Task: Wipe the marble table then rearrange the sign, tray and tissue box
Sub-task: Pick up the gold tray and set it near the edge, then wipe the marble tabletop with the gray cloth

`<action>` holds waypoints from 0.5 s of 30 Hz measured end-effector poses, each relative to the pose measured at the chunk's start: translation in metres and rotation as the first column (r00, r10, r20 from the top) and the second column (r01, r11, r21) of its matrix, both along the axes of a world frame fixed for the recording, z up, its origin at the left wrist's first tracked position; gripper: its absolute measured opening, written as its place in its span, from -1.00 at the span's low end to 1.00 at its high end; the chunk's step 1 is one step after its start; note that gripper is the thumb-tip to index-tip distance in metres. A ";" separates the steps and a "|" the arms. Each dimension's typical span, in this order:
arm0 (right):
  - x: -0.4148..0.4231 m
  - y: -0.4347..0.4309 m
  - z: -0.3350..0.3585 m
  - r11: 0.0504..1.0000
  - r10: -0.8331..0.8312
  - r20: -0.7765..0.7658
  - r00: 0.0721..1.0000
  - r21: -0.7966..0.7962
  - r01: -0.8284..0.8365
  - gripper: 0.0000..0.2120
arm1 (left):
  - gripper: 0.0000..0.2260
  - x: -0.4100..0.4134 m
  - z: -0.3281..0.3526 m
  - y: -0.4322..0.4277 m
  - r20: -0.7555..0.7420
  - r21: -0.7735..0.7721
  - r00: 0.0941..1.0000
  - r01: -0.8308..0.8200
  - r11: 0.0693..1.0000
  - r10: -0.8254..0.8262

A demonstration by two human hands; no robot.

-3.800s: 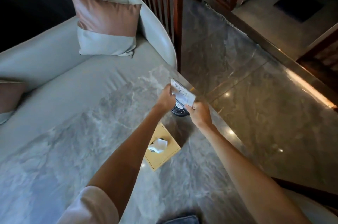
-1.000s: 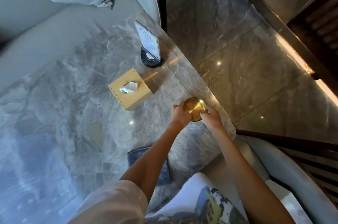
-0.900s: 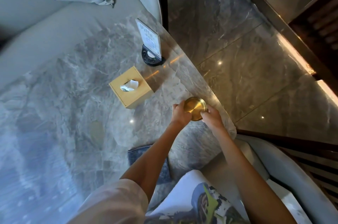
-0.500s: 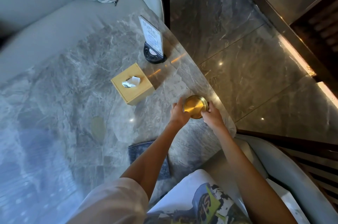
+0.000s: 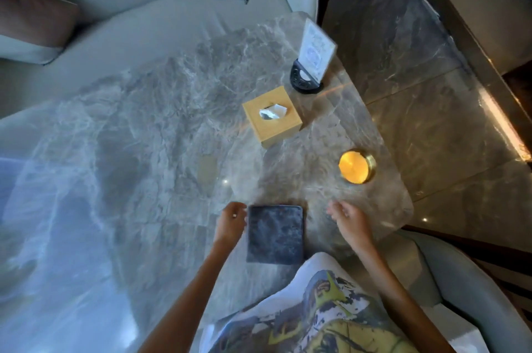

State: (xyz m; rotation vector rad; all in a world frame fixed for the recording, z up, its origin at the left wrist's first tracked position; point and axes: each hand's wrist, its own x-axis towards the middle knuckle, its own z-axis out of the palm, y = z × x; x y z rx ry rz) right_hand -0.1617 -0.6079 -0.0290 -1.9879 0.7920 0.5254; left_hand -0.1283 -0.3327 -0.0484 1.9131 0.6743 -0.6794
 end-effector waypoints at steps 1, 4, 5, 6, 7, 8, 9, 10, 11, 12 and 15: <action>-0.005 0.015 -0.003 1.000 0.019 -0.034 0.999 0.002 -0.018 -0.80 | -0.85 -0.013 -0.003 0.013 -0.022 0.020 0.999 -0.027 0.999 0.028; -0.025 0.062 -0.013 0.999 0.041 -0.056 0.998 0.034 -0.039 -0.88 | -0.86 -0.051 -0.023 0.046 -0.096 0.096 0.994 -0.033 0.995 0.042; -0.033 0.077 -0.018 0.998 0.057 -0.050 0.997 0.037 -0.056 -0.84 | -0.86 -0.059 -0.028 0.053 -0.127 0.103 0.991 -0.021 0.994 0.034; -0.041 0.091 -0.022 0.997 0.075 -0.049 0.996 0.038 -0.074 -0.82 | -0.86 -0.065 -0.034 0.056 -0.161 0.103 0.987 -0.005 0.995 0.022; -0.048 0.104 -0.027 0.995 0.097 -0.061 0.993 0.018 -0.096 -0.80 | -0.86 -0.068 -0.035 0.054 -0.199 0.075 0.980 0.003 0.997 0.012; -0.054 0.115 -0.032 0.991 0.126 -0.078 0.989 -0.025 -0.128 -0.75 | -0.86 -0.072 -0.037 0.049 -0.229 0.028 0.973 0.014 1.000 -0.007; -0.059 0.124 -0.036 0.981 0.163 -0.101 0.981 -0.090 -0.172 -0.70 | -0.84 -0.074 -0.033 0.042 -0.254 -0.043 0.967 0.017 0.999 -0.028; -0.061 0.131 -0.037 0.969 0.183 -0.114 0.976 -0.147 -0.199 -0.67 | -0.83 -0.077 -0.033 0.035 -0.258 -0.091 0.965 0.029 0.995 -0.052; -0.062 0.138 -0.036 0.961 0.184 -0.118 0.976 -0.189 -0.204 -0.66 | -0.82 -0.079 -0.030 0.028 -0.253 -0.111 0.965 0.047 0.993 -0.074; -0.061 0.144 -0.033 0.958 0.172 -0.121 0.978 -0.210 -0.195 -0.66 | -0.81 -0.081 -0.032 0.023 -0.241 -0.114 0.966 0.070 0.991 -0.096; -0.057 0.153 -0.028 0.961 0.128 -0.162 0.978 -0.223 -0.163 -0.62 | -0.75 -0.081 -0.031 0.014 -0.254 -0.083 0.959 0.111 0.990 -0.128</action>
